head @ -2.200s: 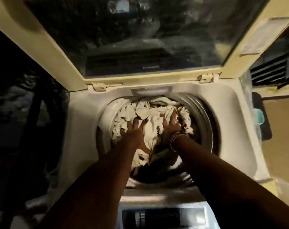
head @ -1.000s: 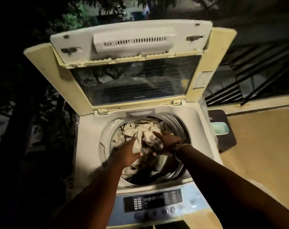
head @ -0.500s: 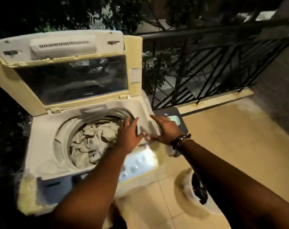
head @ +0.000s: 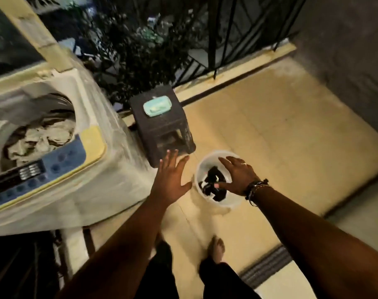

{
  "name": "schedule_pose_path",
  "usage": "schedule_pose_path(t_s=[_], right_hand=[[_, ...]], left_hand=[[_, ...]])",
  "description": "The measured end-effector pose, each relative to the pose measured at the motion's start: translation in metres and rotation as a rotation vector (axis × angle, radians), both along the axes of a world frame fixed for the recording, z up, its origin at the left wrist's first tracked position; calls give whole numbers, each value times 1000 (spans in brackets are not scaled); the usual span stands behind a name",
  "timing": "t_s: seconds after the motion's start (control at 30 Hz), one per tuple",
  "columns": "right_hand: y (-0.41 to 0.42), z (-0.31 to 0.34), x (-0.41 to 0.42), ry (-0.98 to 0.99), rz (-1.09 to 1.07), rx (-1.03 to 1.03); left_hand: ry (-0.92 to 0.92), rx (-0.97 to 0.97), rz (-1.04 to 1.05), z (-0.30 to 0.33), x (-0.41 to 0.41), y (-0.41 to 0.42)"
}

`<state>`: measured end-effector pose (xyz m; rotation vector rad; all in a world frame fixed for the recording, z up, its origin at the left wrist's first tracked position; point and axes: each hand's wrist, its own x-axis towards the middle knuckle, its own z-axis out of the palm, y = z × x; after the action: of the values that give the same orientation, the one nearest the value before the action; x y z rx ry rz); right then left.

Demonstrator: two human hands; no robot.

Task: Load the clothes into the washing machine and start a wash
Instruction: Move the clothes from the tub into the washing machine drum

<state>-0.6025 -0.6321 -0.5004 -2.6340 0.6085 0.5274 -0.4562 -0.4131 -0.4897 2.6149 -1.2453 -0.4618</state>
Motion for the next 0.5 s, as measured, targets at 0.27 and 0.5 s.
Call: schedule_pose_path(t_s=[0.27,0.5], right_hand=[[-17,-123,-65,129,-17,74],[-41,-248,-60,195,-135,183]], left_hand=[[135,213,-152,-123,-57,-12],[205,226,-180,-255,-55,-75]])
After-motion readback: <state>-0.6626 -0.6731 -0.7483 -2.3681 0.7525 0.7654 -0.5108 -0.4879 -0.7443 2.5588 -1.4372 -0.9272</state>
